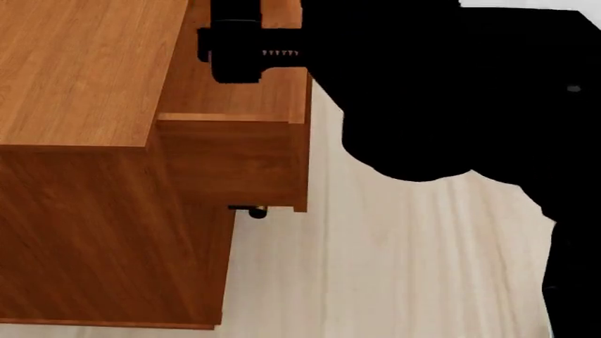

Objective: Close the bottom drawer of the cabinet and open the top drawer.

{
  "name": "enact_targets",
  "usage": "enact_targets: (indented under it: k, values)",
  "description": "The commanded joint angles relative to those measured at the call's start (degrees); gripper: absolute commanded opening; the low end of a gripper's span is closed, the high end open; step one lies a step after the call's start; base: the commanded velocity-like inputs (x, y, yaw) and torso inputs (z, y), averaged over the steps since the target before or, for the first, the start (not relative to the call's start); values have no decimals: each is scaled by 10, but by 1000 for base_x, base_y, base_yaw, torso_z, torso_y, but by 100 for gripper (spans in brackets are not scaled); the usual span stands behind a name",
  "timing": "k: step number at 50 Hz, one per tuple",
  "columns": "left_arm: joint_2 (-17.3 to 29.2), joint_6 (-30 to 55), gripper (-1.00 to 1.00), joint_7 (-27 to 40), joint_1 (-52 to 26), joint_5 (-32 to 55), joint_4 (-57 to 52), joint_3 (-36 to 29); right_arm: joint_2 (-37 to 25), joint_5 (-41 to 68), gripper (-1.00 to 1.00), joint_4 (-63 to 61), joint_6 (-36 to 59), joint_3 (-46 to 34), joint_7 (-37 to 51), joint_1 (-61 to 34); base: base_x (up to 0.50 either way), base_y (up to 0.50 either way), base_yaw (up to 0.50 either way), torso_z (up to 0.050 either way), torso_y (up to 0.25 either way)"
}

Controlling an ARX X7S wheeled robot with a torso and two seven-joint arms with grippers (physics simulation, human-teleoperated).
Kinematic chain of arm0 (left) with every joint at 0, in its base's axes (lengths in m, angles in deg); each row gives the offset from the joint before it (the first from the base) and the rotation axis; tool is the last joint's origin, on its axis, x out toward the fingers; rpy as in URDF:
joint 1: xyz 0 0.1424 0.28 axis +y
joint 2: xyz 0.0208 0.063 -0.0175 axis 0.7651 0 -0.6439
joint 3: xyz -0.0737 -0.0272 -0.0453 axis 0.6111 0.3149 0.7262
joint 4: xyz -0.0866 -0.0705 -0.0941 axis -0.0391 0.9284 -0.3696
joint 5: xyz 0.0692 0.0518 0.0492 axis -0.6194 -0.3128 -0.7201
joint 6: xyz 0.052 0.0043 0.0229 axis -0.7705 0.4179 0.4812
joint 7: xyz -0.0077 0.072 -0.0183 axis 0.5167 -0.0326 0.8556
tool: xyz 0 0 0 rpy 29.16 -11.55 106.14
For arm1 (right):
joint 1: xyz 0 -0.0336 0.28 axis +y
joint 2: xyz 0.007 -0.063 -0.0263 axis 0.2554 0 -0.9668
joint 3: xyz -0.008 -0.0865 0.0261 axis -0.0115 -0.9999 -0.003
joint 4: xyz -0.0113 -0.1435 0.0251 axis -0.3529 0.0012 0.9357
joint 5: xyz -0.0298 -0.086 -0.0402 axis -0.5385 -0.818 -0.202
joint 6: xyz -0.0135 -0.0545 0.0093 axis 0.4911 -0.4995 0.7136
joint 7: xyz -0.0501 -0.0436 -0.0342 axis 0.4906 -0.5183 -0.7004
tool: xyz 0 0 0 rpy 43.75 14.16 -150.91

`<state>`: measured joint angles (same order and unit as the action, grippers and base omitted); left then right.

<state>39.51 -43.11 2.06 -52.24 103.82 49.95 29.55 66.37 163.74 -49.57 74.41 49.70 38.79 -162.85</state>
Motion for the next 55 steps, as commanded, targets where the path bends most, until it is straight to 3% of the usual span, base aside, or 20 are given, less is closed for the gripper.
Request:
enact_targets:
  k: [1,24,55]
  values:
    - [0,-3,100,0,1,1,1,0,-4,7,100,54,25,-36,48,4,0,0,0,0,0]
    - [2,-2,100,2,2,11,-2,2,-85,-58,100,103,63,-82,109,-19,0,0,-1,0,0]
    - [2,-13,100,1,6,12,-1,1,-221,5,100,73,84,-47,211,-26,0,0,-3,0,4]
